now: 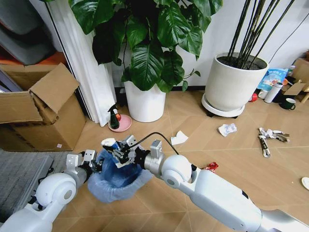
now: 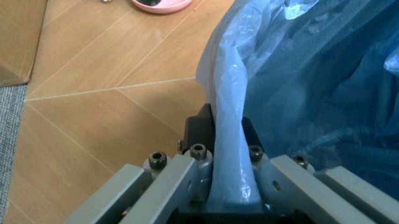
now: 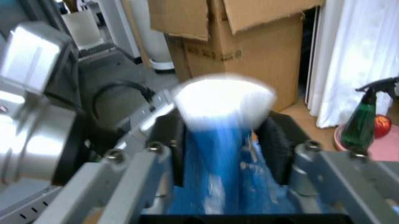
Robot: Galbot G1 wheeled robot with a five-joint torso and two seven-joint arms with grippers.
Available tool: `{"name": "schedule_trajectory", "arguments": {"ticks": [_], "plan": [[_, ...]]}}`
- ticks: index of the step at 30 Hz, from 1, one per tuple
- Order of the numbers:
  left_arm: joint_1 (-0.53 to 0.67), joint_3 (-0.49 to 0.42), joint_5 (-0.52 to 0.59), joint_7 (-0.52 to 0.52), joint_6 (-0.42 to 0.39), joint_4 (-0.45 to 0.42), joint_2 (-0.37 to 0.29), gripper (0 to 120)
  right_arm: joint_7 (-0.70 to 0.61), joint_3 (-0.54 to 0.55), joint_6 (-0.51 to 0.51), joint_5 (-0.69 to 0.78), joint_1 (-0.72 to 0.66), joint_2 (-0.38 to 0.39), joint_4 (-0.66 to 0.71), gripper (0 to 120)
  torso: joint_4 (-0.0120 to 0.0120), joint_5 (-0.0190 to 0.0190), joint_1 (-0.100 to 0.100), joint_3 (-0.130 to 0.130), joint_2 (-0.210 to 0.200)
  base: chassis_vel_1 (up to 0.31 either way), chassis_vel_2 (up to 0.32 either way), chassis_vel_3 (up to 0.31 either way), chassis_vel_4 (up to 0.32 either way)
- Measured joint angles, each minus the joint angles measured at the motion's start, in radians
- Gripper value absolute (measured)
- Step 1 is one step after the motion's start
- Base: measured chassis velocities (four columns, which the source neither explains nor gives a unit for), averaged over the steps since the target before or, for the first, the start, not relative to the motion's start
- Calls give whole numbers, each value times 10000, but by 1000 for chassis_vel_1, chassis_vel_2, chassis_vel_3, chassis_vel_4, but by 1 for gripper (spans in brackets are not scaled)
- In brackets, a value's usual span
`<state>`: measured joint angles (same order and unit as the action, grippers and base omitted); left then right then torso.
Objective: Pick up the trash bin and place the garbage on the floor into it.
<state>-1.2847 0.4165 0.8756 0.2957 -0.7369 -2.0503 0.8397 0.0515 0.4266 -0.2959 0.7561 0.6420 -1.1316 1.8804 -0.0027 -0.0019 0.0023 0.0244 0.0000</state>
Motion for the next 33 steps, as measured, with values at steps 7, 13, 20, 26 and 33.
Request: {"name": "schedule_trajectory", "arguments": {"ticks": [7,13,20,26,33], "plan": [[50,91,1,-50,2,21,45,0,-93,113,43,-305,120,-41,-257,66,1,1,0,0,0,0,0,0,0],[47,155,-22,97,5,20,209,0,-185,-135,123,-330,178,-17,-232,87,1,0,0,0,0,0,0,0,0],[-82,287,-205,122,10,-120,377,0,-842,-1103,140,-286,294,-48,-138,100,2,1,0,0,0,0,0,0,0],[-252,383,-357,105,13,-297,506,0,-1120,-2164,16,-418,598,171,-263,100,1,1,0,0,0,0,0,0,0],[-428,518,-535,58,17,-514,689,0,-1461,-4245,-3,-1372,1975,370,-1293,100,0,4,0,0,0,0,0,0,0]]}}
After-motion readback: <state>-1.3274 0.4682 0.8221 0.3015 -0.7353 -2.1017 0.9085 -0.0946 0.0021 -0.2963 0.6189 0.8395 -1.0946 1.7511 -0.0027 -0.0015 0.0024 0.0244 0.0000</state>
